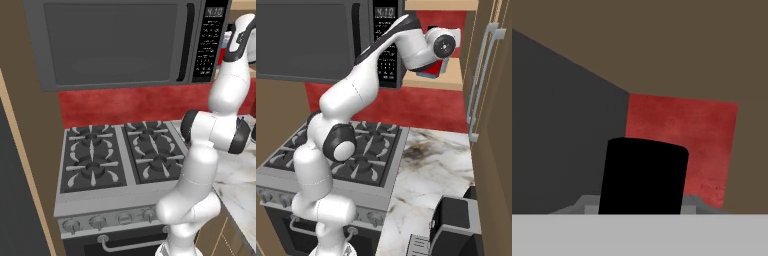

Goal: There is a bowl on the dining counter. Grab a lemon wedge from the fridge and place it in the bowl. Then get the liquor bottle and glass cup from the cabinet and place them next to the bowl.

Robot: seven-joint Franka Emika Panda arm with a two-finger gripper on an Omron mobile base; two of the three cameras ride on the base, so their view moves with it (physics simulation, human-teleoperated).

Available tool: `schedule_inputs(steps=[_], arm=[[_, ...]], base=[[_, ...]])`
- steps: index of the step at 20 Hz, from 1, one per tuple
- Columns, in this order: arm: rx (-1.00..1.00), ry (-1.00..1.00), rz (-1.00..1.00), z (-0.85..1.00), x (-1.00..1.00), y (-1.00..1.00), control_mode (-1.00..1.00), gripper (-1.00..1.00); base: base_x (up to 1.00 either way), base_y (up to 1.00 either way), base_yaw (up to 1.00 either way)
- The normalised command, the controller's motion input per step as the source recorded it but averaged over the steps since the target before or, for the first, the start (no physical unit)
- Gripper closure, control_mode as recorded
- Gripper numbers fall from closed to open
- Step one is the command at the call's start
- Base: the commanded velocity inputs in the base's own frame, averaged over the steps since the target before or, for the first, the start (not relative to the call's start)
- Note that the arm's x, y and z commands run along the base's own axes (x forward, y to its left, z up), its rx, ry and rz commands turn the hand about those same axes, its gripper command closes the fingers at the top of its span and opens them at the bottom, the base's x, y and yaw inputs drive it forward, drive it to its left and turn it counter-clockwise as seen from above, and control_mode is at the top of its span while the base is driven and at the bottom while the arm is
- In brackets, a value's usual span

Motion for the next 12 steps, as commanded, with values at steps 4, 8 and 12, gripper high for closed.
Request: schedule_inputs(steps=[4, 8, 12], arm=[[0.00, -0.01, 0.00, -0.01, -0.16, 0.00, -1.00, 1.00], [0.00, -0.03, 0.00, -0.05, -0.28, 0.00, -1.00, 1.00], [0.00, -0.01, 0.00, -0.10, -0.33, 0.04, -1.00, 1.00]], base=[[0.00, 0.00, 0.00], [0.00, 0.00, 0.00], [0.00, 0.00, 0.00]])
